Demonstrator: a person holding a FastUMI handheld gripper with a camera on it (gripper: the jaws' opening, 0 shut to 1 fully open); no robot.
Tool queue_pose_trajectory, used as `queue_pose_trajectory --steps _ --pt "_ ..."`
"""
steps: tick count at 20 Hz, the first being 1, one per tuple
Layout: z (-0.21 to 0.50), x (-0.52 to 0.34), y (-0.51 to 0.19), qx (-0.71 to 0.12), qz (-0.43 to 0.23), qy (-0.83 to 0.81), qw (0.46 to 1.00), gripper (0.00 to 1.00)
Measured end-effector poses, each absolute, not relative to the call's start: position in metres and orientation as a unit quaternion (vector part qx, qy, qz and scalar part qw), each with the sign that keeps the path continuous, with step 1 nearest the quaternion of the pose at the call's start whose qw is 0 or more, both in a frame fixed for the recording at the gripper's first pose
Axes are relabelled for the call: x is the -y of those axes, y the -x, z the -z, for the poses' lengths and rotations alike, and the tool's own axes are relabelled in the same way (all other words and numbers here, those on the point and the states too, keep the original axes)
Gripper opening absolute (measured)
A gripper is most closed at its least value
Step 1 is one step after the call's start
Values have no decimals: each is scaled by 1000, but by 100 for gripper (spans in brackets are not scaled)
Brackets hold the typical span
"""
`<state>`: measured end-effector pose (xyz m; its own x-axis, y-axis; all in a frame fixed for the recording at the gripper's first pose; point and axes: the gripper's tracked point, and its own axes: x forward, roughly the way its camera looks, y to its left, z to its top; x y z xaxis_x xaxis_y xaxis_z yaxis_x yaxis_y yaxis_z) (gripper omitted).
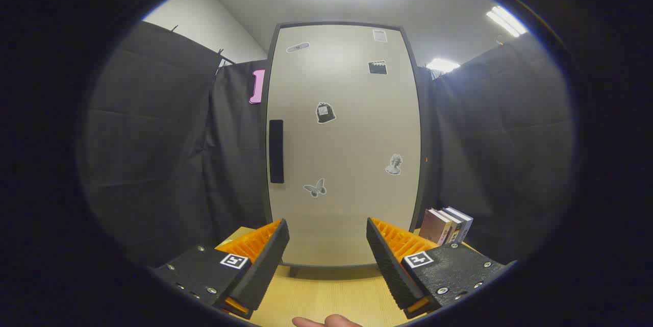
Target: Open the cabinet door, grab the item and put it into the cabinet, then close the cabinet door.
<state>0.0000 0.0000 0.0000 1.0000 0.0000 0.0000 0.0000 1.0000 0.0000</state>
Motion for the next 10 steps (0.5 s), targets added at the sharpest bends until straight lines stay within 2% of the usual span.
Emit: queue_pose_trajectory --steps 10 --pt "-11 0 -8 10 -4 -15 1000 95"
